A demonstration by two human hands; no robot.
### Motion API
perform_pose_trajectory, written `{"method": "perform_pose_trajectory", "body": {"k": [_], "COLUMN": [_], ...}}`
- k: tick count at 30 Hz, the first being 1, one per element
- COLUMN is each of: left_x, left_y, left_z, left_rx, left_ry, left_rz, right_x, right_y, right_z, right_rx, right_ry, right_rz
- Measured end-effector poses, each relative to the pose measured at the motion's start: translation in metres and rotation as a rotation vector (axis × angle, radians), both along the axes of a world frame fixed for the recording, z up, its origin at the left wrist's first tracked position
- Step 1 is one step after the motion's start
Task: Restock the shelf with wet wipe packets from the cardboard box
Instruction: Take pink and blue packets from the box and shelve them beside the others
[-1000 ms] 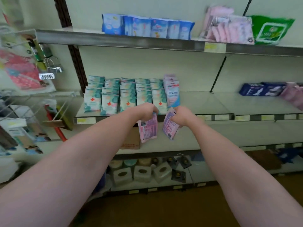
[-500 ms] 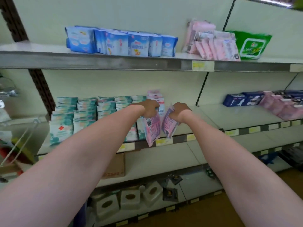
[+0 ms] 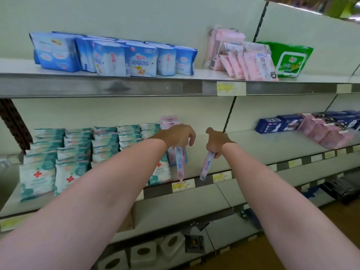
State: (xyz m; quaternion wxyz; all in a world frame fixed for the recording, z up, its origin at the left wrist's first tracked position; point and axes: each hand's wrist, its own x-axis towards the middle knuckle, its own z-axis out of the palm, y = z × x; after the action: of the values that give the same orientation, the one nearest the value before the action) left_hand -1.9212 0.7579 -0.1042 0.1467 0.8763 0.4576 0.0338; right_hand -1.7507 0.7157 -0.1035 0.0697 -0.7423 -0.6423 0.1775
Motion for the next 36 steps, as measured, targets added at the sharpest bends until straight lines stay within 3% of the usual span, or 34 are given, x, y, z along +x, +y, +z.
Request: {"method": "perform_pose_trajectory", "body": {"k": [4, 8, 12, 14, 16, 27, 31, 36], "left_x": [0.012, 0.023, 0.034, 0.039, 0.043, 0.051, 0.052, 0.054], "left_y": [0.013, 0.014, 0.018, 0.019, 0.019, 0.018, 0.023, 0.023], "left_z": [0.001, 0.005, 0.000, 0.002, 0.003, -0.009, -0.014, -0.018], "left_rx": [-0.094, -0.255, -0.332, -0.346, -0.338, 0.011, 0.049, 0.011], "left_ry": [-0.001, -0.074, -0.073, -0.063, 0.034, 0.279, 0.310, 0.237], "left_rz": [0.073, 0.224, 0.327, 0.349, 0.324, 0.366, 0.437, 0.480], "right_x": [0.014, 0.024, 0.032, 0.035, 0.036, 0.037, 0.039, 0.046], "right_y": [0.017, 0.037, 0.050, 0.059, 0.065, 0.082, 0.093, 0.103], "right_z": [0.002, 0.004, 0.014, 0.014, 0.007, -0.011, -0.016, -0.022], "right_rx": [-0.056, -0.163, -0.170, -0.184, -0.142, 0.116, 0.174, 0.081], "right_ry": [0.062, 0.345, 0.376, 0.328, 0.247, -0.324, -0.377, -0.203], "right_rz": [-0.023, -0.020, 0.197, 0.306, 0.280, 0.507, 0.565, 0.601]}}
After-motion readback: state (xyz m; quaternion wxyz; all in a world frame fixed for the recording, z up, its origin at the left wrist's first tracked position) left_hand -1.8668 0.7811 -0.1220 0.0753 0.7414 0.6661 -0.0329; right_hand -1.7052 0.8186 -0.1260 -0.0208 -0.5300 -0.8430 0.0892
